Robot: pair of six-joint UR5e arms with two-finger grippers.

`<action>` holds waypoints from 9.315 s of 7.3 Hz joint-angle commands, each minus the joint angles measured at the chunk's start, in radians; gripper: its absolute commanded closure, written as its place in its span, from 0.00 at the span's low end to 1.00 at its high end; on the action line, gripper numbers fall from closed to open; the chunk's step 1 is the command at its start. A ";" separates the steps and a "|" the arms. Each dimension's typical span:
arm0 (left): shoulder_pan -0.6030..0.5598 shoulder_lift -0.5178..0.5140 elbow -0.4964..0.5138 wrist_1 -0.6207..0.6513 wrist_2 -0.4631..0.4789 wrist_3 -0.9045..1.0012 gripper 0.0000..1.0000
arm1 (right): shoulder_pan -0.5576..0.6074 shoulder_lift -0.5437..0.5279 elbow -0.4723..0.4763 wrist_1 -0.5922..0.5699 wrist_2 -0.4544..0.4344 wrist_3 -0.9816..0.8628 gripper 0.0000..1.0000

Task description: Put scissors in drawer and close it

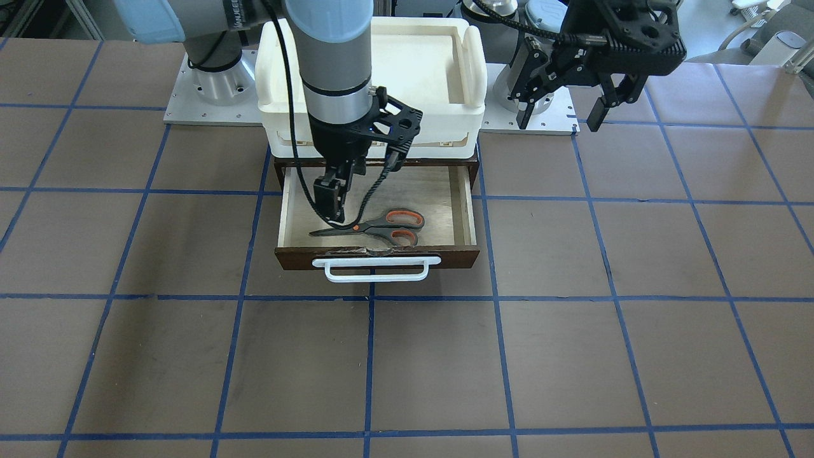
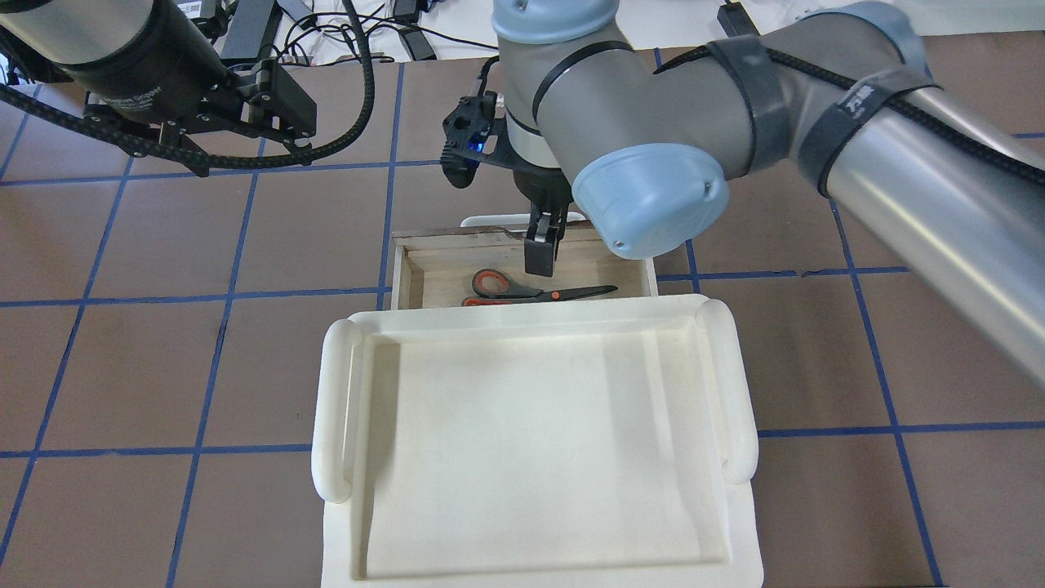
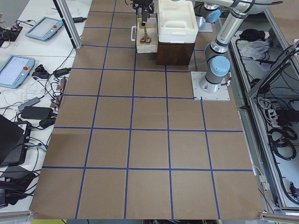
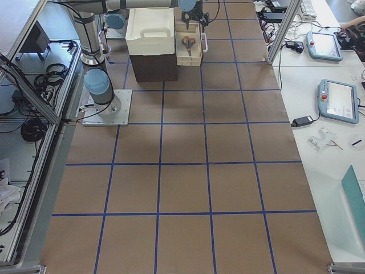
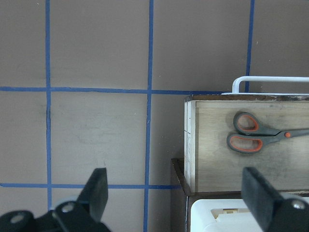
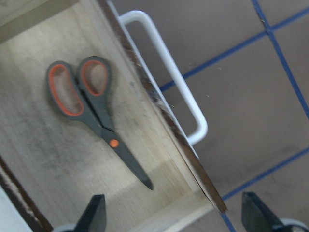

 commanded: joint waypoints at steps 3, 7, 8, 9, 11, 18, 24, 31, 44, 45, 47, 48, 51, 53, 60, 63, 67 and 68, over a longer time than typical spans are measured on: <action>-0.152 -0.243 -0.005 0.262 0.051 -0.220 0.00 | -0.151 -0.101 0.009 0.066 -0.012 0.418 0.00; -0.285 -0.499 0.114 0.397 0.170 -0.425 0.00 | -0.254 -0.135 0.010 0.155 0.011 0.513 0.00; -0.301 -0.544 0.148 0.397 0.174 -0.499 0.00 | -0.280 -0.135 0.010 0.163 0.064 0.532 0.00; -0.322 -0.582 0.177 0.400 0.172 -0.524 0.00 | -0.293 -0.147 0.009 0.180 0.082 0.537 0.00; -0.335 -0.642 0.185 0.473 0.162 -0.549 0.00 | -0.294 -0.187 0.009 0.201 0.083 0.537 0.00; -0.367 -0.704 0.179 0.432 0.076 -0.391 0.00 | -0.294 -0.237 0.015 0.284 -0.006 0.891 0.00; -0.376 -0.653 0.170 0.282 0.070 -0.367 0.00 | -0.258 -0.211 0.019 0.252 -0.041 0.888 0.00; -0.388 -0.531 0.026 0.228 0.039 -0.367 0.00 | -0.258 -0.210 0.021 0.247 -0.036 0.893 0.00; -0.404 -0.460 -0.081 0.203 0.045 -0.371 0.00 | -0.260 -0.213 0.032 0.250 -0.053 0.886 0.00; -0.395 -0.461 -0.056 0.205 0.044 -0.367 0.00 | -0.258 -0.213 0.032 0.252 -0.056 0.886 0.00; -0.359 -0.442 0.013 0.188 0.045 -0.362 0.00 | -0.260 -0.211 0.032 0.252 -0.053 0.886 0.00; -0.350 -0.405 0.015 0.187 0.053 -0.356 0.00 | -0.260 -0.211 0.032 0.250 -0.044 0.891 0.00; -0.306 -0.226 0.016 0.088 0.140 -0.276 0.00 | -0.260 -0.214 0.032 0.253 -0.053 0.886 0.00; -0.307 -0.123 0.015 0.093 0.140 -0.267 0.00 | -0.260 -0.213 0.032 0.253 -0.053 0.886 0.00; -0.069 0.006 0.027 -0.011 0.105 -0.114 0.00 | -0.260 -0.211 0.033 0.256 -0.058 0.886 0.00; -0.023 0.031 0.013 -0.047 0.106 -0.111 0.00 | -0.260 -0.211 0.033 0.258 -0.058 0.886 0.00; -0.023 0.036 0.006 -0.048 0.106 -0.016 0.00 | -0.260 -0.211 0.035 0.259 -0.058 0.886 0.00; -0.022 0.036 0.006 -0.048 0.105 -0.015 0.00 | -0.260 -0.213 0.035 0.259 -0.058 0.886 0.00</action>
